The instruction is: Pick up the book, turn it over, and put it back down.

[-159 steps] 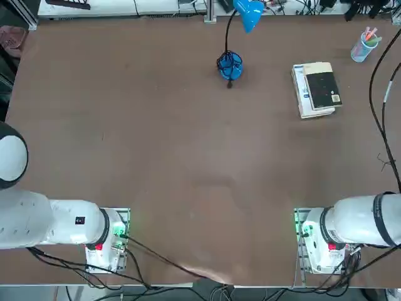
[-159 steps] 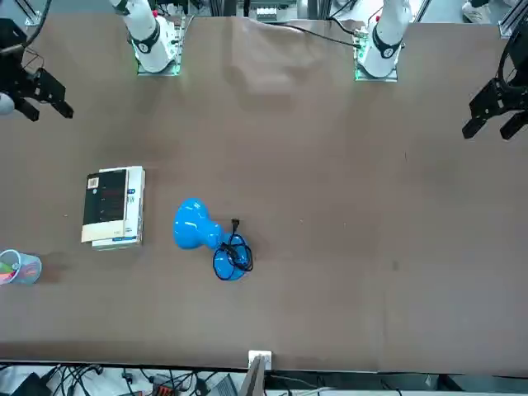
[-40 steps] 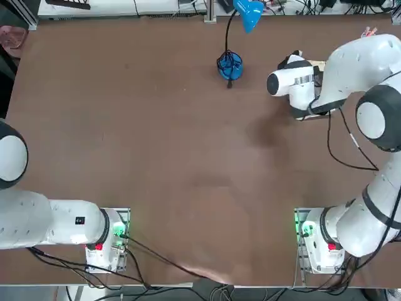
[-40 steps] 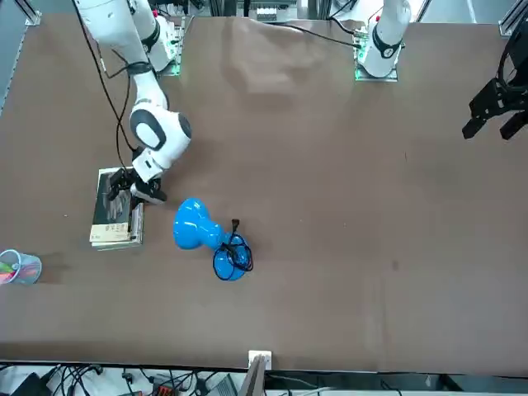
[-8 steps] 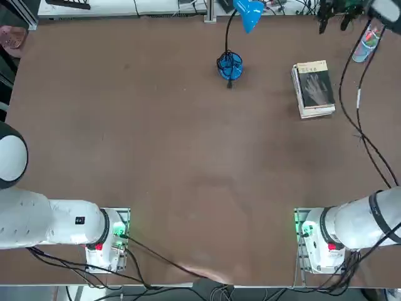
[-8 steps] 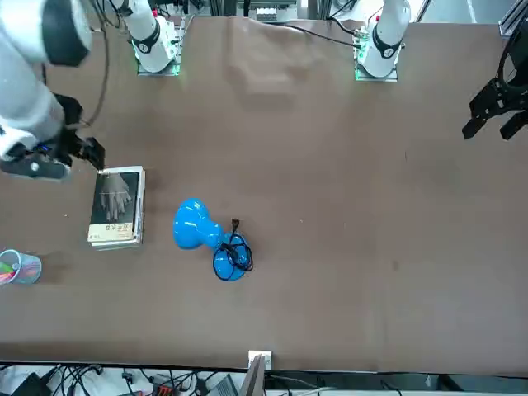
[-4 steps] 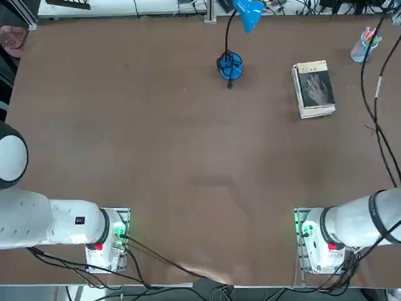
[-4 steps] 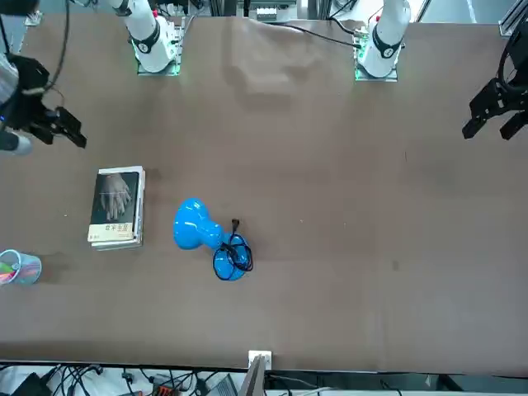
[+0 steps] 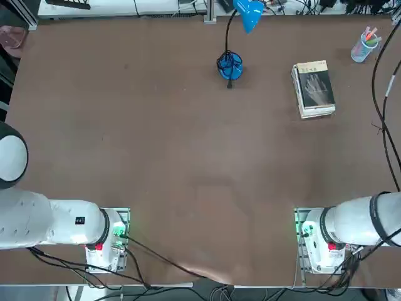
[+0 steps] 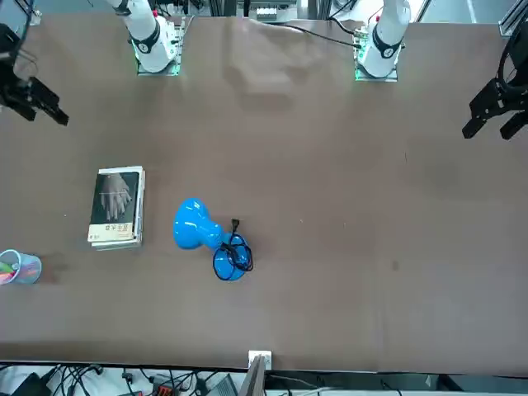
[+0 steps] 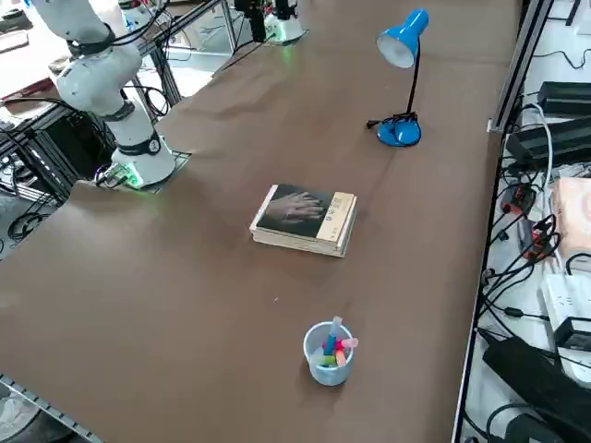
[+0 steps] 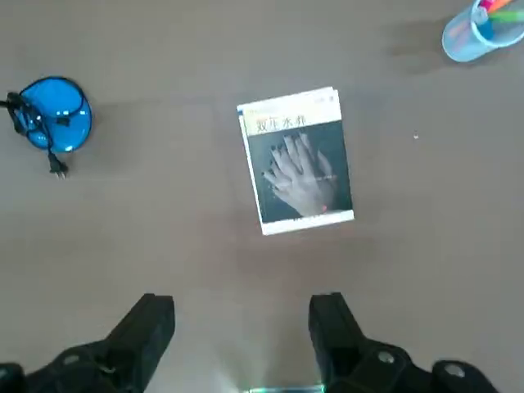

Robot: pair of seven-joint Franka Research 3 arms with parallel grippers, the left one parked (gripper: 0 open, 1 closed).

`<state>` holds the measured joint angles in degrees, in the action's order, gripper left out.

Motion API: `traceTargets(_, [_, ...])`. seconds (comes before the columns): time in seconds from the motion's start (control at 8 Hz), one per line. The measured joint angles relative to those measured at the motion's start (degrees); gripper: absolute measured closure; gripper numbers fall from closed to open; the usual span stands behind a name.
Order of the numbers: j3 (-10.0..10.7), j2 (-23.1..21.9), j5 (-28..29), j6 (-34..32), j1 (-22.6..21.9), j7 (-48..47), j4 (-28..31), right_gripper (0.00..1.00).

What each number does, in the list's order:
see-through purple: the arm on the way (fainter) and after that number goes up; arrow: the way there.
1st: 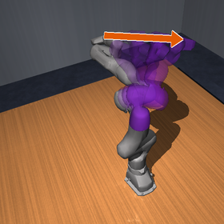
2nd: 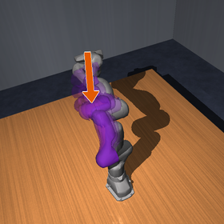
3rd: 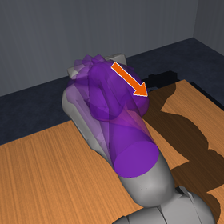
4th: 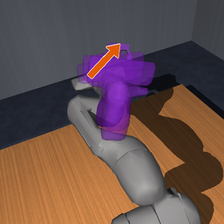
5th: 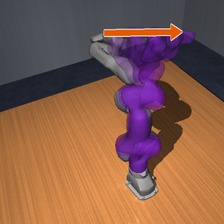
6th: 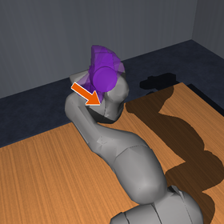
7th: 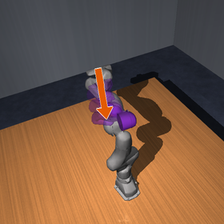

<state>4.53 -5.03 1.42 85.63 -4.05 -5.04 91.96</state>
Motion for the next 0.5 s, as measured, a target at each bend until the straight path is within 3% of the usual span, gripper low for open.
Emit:
traceTargets(0.25, [-1.2,-3.1,0.0,0.4,1.8,5.0,4.0,0.00])
traceTargets(0.5, [-1.7,-3.5,0.0,2.3,1.9,5.8,4.6,0.00])
